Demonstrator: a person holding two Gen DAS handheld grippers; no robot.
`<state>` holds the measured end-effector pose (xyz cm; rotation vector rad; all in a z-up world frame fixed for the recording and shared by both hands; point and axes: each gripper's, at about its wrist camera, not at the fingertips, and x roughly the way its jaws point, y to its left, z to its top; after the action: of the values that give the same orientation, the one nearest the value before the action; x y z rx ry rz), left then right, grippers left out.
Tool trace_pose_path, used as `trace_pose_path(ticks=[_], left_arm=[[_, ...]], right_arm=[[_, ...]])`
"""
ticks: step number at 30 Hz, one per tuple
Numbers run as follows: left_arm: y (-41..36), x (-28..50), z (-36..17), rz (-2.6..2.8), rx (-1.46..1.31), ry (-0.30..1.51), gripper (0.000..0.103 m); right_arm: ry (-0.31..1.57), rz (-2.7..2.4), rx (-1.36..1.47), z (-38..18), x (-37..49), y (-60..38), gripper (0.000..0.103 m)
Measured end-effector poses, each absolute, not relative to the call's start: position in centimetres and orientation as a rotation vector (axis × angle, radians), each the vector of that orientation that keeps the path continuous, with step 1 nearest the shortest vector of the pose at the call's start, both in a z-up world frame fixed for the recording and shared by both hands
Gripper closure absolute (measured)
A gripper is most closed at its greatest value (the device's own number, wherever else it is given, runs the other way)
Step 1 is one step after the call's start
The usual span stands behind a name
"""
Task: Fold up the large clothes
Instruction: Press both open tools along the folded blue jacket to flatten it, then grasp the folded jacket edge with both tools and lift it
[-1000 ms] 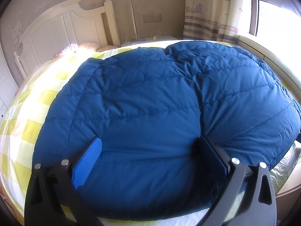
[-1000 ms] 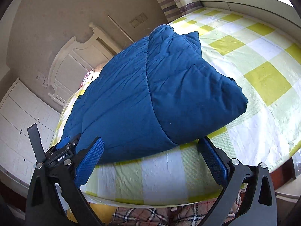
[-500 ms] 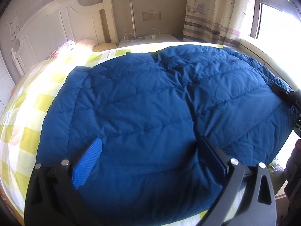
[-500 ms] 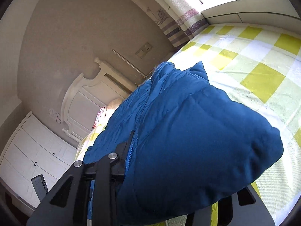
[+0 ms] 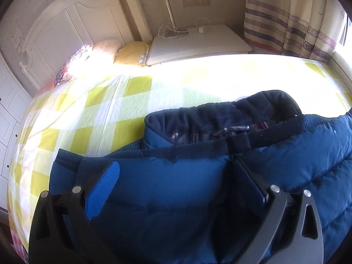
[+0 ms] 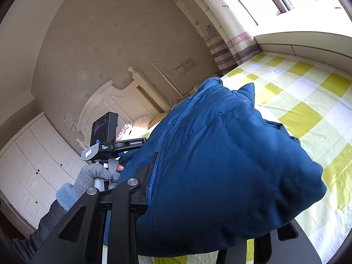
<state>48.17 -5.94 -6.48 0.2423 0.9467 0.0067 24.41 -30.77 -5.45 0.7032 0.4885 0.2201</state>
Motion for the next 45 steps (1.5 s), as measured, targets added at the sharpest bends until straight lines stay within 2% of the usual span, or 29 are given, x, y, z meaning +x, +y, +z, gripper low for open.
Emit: trace_pose_path(ticks=[2, 7, 11, 15, 18, 22, 24, 26, 29, 32, 39, 45], left_arm=[[-5.5, 46.2, -5.4, -0.017, 0.206, 0.907, 0.008], [-4.3, 34.5, -1.9, -0.095, 0.164, 0.758, 0.004], [-4.8, 24.8, -5.9, -0.123, 0.275, 0.756, 0.003], [-3.9, 19.0, -8.8, -0.184, 0.305, 0.645, 0.003], [0.1, 20.2, -7.1, -0.357, 0.122, 0.729, 0.003], [11.9, 24.8, -4.5, -0.484, -0.422, 0.750, 0.003], [17.7, 26.9, -4.5, -0.523, -0.672, 0.733, 0.003], [21.5, 28.2, -4.7, -0.569, -0.797, 0.702, 0.003], [24.0, 29.5, -5.4, -0.565, -0.829, 0.712, 0.003], [24.1, 30.6, -7.2, -0.597, -0.873, 0.790, 0.003], [23.0, 33.4, -7.5, -0.648, -0.857, 0.832, 0.002], [18.9, 37.8, -5.2, -0.727, -0.637, 0.947, 0.002]], right_arm=[[0.493, 0.214, 0.708, -5.6, 24.4, -31.0, 0.064], [0.484, 0.205, 0.682, -5.0, 24.4, -30.6, 0.064], [0.470, 0.190, 0.652, -4.0, 24.7, -30.1, 0.064], [0.447, 0.142, 0.445, -1.3, 24.7, -26.6, 0.064], [0.404, 0.130, 0.240, 2.1, 24.8, -22.6, 0.064], [0.340, 0.163, -0.120, 5.9, 25.1, -14.1, 0.064], [0.330, 0.203, -0.328, 6.2, 25.3, -8.5, 0.063], [0.339, 0.245, -0.565, 4.6, 24.9, -2.5, 0.063], [0.363, 0.365, -0.848, -0.5, 23.9, 4.3, 0.062], [0.336, 0.457, -1.000, -5.6, 22.3, 7.6, 0.060], [0.305, 0.482, -0.907, -4.3, 22.5, 5.3, 0.061], [0.274, 0.481, -0.915, -4.4, 22.1, 4.6, 0.061]])
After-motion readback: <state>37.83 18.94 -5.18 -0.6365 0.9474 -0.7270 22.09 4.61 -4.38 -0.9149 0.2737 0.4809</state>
